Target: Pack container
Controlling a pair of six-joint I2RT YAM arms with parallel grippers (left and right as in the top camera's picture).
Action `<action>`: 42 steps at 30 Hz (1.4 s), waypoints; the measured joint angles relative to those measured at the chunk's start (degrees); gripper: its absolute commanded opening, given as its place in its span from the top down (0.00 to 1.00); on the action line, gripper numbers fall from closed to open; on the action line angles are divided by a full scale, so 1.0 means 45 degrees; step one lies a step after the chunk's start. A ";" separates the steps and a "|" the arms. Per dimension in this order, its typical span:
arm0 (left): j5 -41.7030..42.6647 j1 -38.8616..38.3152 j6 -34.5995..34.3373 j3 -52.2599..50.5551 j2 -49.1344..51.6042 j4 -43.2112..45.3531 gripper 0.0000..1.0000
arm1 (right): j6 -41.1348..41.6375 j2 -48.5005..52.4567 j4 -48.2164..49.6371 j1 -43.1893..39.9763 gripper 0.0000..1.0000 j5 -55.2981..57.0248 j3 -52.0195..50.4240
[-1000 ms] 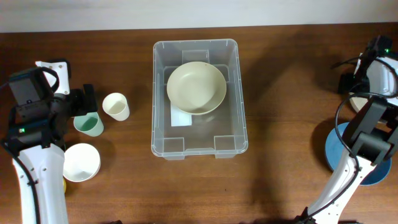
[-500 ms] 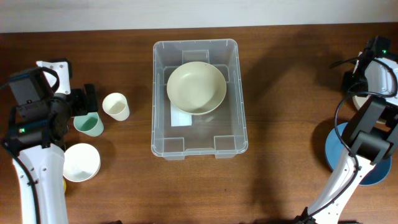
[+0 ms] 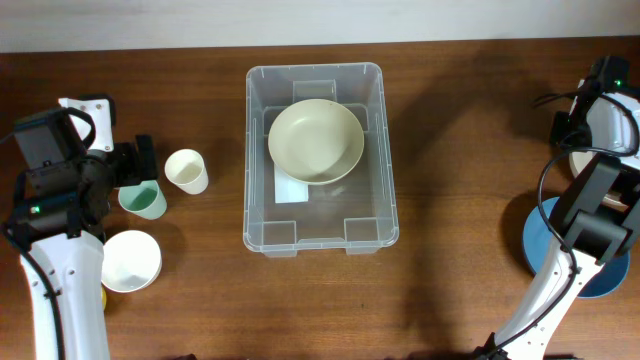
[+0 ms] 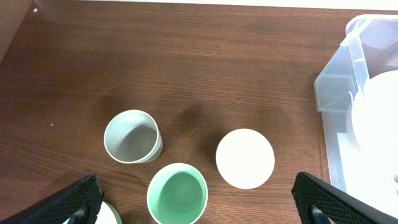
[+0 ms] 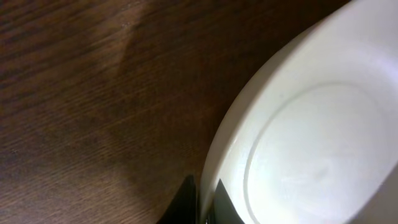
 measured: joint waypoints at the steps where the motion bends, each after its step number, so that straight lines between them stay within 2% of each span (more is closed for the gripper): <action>1: 0.0000 0.0000 0.0000 0.0000 0.0000 0.0005 0.01 | 0.0000 0.0000 0.0005 0.0005 0.96 0.0000 0.0000; 8: 0.0000 0.0000 0.0000 0.0000 0.0000 0.0005 0.01 | -0.0126 -0.0384 -0.0015 0.0155 0.96 -0.0015 0.0000; 15: 0.0034 0.0000 0.0000 0.0000 0.0000 0.0005 0.01 | -0.1214 -0.3002 -0.0097 0.1608 0.96 0.0000 0.0015; 20: 0.0034 0.0000 0.0000 0.0000 0.0000 0.0005 0.01 | -0.2443 -0.5455 -0.0505 0.4056 0.96 -0.0155 0.0199; 26: 0.0034 0.0000 0.0000 0.0000 0.0000 0.0000 0.01 | -0.5241 -0.6936 -0.1554 0.8252 0.96 -0.1603 0.0267; 30: 0.0034 0.0000 0.0000 0.0000 0.0000 -0.0005 0.01 | -0.6829 -0.6883 -0.2293 1.1336 0.96 -0.2161 0.0267; 34: 0.0034 0.0000 0.0000 0.0000 0.0000 -0.0005 0.01 | -0.7538 -0.6620 -0.2453 1.3299 0.96 -0.2409 0.0262; 42: 0.0034 0.0000 0.0000 0.0000 0.0000 -0.0005 0.01 | -0.7873 -0.4809 -0.2516 1.4566 0.96 -0.2851 -0.0267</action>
